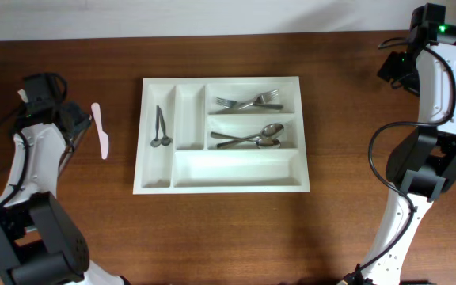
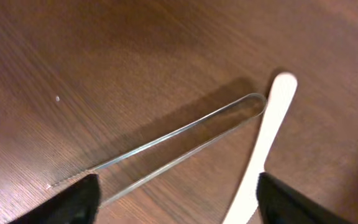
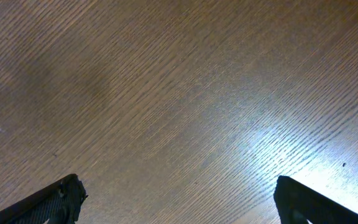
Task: Pack container
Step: 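Move the left gripper to the silver tongs and grasp them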
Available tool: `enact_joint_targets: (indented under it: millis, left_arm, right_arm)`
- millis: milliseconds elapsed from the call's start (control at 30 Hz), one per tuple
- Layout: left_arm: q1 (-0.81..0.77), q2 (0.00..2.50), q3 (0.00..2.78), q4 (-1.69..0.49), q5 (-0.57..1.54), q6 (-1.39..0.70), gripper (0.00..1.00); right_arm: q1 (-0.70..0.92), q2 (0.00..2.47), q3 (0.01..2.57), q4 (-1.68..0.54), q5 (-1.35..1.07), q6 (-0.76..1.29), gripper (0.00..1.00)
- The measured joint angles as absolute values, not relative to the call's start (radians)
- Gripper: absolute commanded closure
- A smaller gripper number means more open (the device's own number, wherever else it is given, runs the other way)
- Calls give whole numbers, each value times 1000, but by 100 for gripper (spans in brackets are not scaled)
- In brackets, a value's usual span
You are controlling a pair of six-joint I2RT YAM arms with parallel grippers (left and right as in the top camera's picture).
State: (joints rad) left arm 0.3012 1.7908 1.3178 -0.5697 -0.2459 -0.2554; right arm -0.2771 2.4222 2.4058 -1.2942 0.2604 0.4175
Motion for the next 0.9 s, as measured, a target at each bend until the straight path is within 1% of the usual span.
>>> enact_joint_targets:
  millis: [200, 533, 600, 733, 767, 800, 900]
  left_arm:
    - [340, 1855, 1331, -554, -220, -73, 1]
    - [362, 1985, 1335, -486, -125, 205, 1]
    - [362, 1998, 1335, -482, -113, 231, 1]
    - [362, 2021, 1335, -477, -103, 256, 11]
    - [362, 2027, 1335, -477, -102, 259, 11]
    - [362, 2033, 1335, -477, -100, 266, 17]
    - [362, 2041, 1336, -480, -96, 271, 23]
  right_arm:
    - [-277, 2422, 2406, -1294, 261, 418, 1]
    - [-277, 2422, 2406, -1294, 261, 419, 1]
    - [-277, 2422, 2406, -1294, 261, 418, 1]
    - [-277, 2422, 2406, -1294, 261, 418, 1]
    - [-277, 2422, 2406, -1294, 261, 418, 1]
    - [-277, 2422, 2406, -1294, 261, 418, 1]
    - [-277, 2422, 2406, -1294, 261, 418, 1]
